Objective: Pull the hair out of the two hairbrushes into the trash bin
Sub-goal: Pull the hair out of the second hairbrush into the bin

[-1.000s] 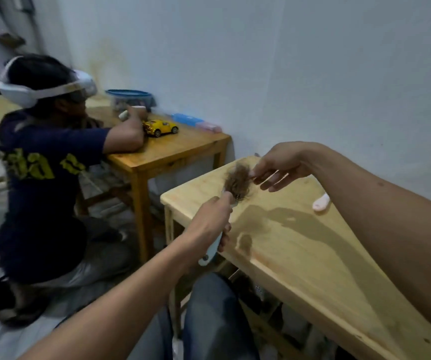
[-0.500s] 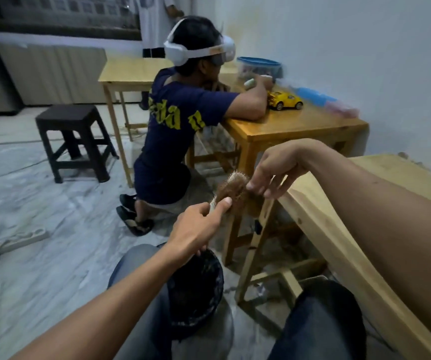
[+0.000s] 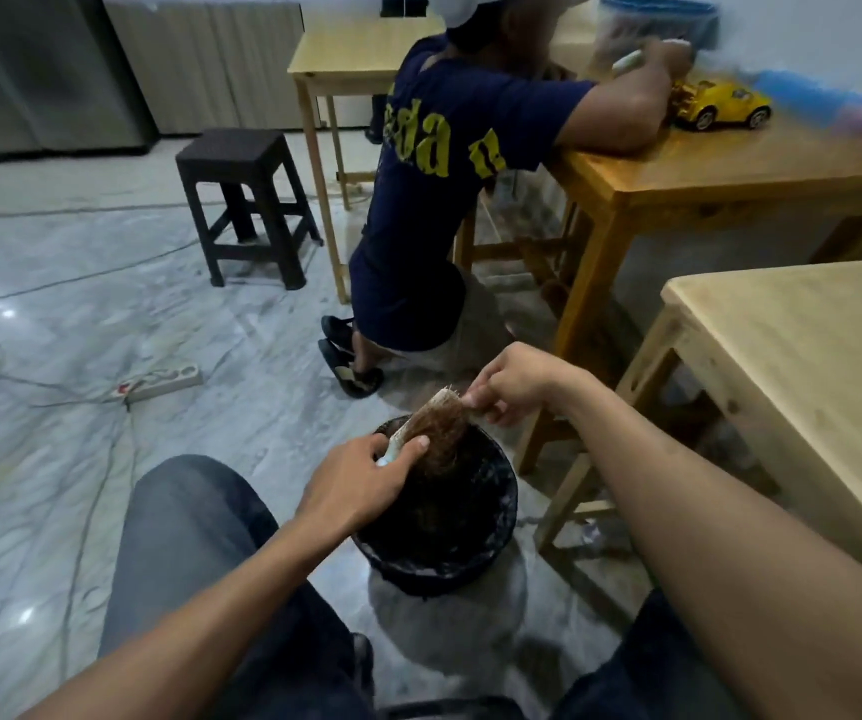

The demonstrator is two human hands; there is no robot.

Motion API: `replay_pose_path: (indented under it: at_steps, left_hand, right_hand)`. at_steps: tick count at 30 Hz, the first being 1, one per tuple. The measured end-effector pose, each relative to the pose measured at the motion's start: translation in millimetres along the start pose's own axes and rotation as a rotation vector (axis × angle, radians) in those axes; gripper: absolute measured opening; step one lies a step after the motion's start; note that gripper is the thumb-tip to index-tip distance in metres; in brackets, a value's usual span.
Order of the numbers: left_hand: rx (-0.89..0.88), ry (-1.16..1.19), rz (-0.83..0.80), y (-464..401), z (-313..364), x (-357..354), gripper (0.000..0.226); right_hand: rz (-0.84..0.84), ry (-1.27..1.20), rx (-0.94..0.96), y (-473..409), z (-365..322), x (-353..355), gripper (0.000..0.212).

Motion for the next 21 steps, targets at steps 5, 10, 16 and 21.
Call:
replay_pose_path:
  at_steps: [5,10,16,21]
  left_hand:
    - [-0.063,-0.079,-0.032,-9,-24,-1,0.063]
    - [-0.043,-0.181,-0.052,-9,-48,7,0.059]
    - [-0.067,-0.285,-0.019,-6,-48,17,0.058]
    - [-0.033,-0.319,0.055,-11,-56,40,0.059]
  right_hand:
    - [0.024,-0.108,-0.051,-14,28,-15,0.01]
    - [0.076,-0.146,-0.153,-12,51,-15,0.022]
    - [0.431,-0.066,-0.294,-9,61,15,0.018]
    - [0.576,0.056,-0.239,-6,39,28,0.022]
Point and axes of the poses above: each hand's wrist, its own y-axis away from the middle knuckle, its own x-axis out of the back of the hand, z = x × y, the point moved 10 cm from there along -y, towards the middle knuckle, and after that the axes turned 3 degrees about -y, right-handed, at the moved point
